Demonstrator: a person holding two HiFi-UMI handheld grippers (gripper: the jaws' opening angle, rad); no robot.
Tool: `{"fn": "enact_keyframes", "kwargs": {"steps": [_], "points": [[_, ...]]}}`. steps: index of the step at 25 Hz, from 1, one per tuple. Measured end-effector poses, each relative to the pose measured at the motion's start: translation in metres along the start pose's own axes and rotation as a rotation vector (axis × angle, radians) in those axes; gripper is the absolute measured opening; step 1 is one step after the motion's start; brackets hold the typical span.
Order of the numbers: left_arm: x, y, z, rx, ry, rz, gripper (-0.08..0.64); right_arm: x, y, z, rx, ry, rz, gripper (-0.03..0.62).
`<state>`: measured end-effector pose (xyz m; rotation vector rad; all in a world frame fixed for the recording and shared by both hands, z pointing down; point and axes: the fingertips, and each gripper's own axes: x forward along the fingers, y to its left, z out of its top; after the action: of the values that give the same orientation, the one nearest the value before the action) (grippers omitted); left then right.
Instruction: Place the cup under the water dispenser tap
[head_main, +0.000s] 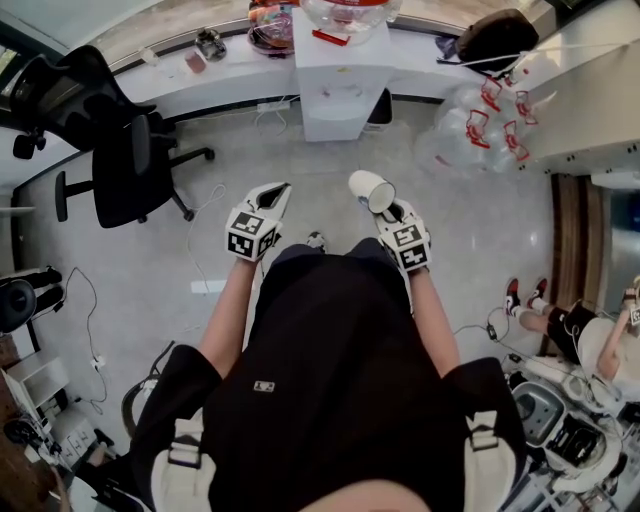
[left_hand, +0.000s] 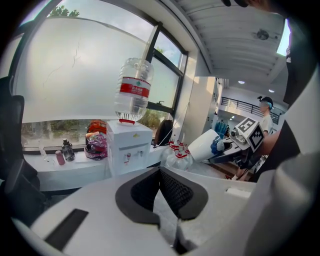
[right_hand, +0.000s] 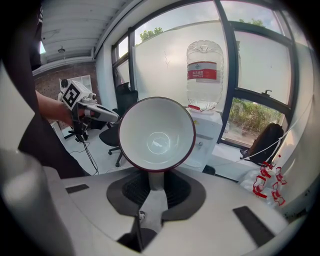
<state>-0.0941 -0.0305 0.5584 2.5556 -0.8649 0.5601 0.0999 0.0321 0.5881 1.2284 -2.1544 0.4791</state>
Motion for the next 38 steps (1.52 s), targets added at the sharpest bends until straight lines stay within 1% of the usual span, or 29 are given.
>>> {"fn": "enact_keyframes", "kwargs": {"steps": [5,9,13,16,20,24,28,32,38], "points": [[-0.004,0.005,0.007,-0.007,-0.025,0.019,0.0,0.005,-0.002,-0.004,-0.012,0.029,0.021,0.043],[-0.013,0.014,0.004,-0.028,-0.04,0.037,0.0,0.012,0.003,0.003,-0.028,0.029,0.025,0.043],[-0.018,0.02,-0.004,-0.036,-0.024,0.036,0.0,0.017,0.007,0.011,-0.046,0.026,0.028,0.043],[-0.018,0.021,-0.005,-0.027,-0.017,0.032,0.0,0.018,0.006,0.022,-0.057,-0.004,0.02,0.043],[-0.019,0.022,-0.003,-0.02,-0.023,0.042,0.0,0.021,0.009,0.003,-0.039,0.036,0.041,0.043],[-0.017,0.03,0.0,-0.025,-0.043,0.065,0.0,0.027,0.005,0.009,-0.058,0.03,0.052,0.043],[-0.02,0.035,-0.005,-0.053,-0.041,0.085,0.0,0.036,0.003,0.009,-0.073,0.062,0.075,0.043],[-0.024,0.046,-0.009,-0.081,-0.039,0.107,0.0,0.049,0.002,0.021,-0.077,0.071,0.096,0.043],[-0.018,0.059,-0.012,-0.108,-0.021,0.14,0.0,0.067,0.005,0.024,-0.093,0.089,0.149,0.043]]}}
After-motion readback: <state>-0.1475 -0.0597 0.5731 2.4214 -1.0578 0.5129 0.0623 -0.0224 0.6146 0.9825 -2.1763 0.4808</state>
